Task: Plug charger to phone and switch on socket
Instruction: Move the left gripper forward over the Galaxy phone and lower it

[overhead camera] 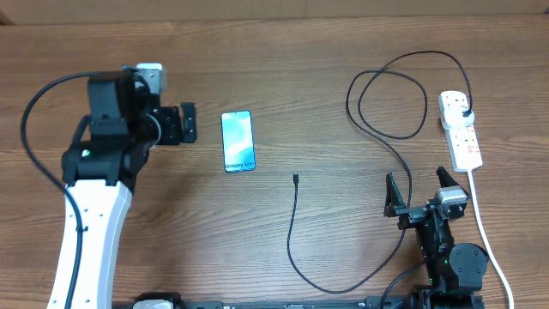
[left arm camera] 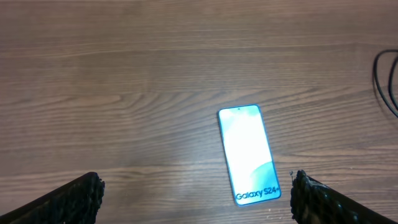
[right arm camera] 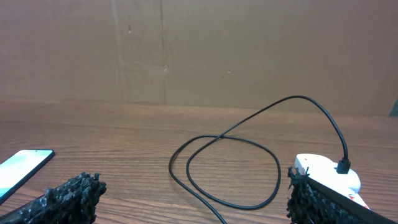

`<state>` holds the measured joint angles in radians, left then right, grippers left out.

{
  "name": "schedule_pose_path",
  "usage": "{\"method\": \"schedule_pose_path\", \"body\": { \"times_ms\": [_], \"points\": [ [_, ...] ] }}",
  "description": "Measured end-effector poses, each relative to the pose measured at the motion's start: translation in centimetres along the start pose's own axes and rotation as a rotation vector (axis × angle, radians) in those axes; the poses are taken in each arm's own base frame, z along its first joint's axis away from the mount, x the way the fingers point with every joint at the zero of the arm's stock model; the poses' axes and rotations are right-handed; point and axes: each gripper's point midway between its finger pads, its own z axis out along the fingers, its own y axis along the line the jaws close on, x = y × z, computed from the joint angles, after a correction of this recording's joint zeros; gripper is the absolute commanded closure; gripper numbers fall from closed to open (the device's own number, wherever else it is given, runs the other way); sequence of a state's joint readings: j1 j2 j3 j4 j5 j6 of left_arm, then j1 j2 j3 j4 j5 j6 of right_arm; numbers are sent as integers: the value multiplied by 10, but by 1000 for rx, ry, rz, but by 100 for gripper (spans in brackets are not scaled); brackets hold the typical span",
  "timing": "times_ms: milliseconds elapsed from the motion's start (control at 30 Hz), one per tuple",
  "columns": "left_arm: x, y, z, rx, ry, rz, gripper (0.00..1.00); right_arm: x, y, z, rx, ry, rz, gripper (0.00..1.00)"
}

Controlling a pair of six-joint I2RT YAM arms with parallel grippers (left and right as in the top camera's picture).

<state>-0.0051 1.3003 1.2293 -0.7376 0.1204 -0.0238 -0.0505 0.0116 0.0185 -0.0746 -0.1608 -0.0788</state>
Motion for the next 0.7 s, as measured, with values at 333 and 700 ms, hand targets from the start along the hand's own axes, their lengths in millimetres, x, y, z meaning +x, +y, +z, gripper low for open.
{"method": "schedule_pose_path", "body": {
  "times_ms": [333,700],
  "points": [
    [17,-8,19,38,92,-5,0,0,0,0,0,0,0,0],
    [35,-49,36,33,206,-98,0,0,0,0,1,0,0,0]
  ]
}}
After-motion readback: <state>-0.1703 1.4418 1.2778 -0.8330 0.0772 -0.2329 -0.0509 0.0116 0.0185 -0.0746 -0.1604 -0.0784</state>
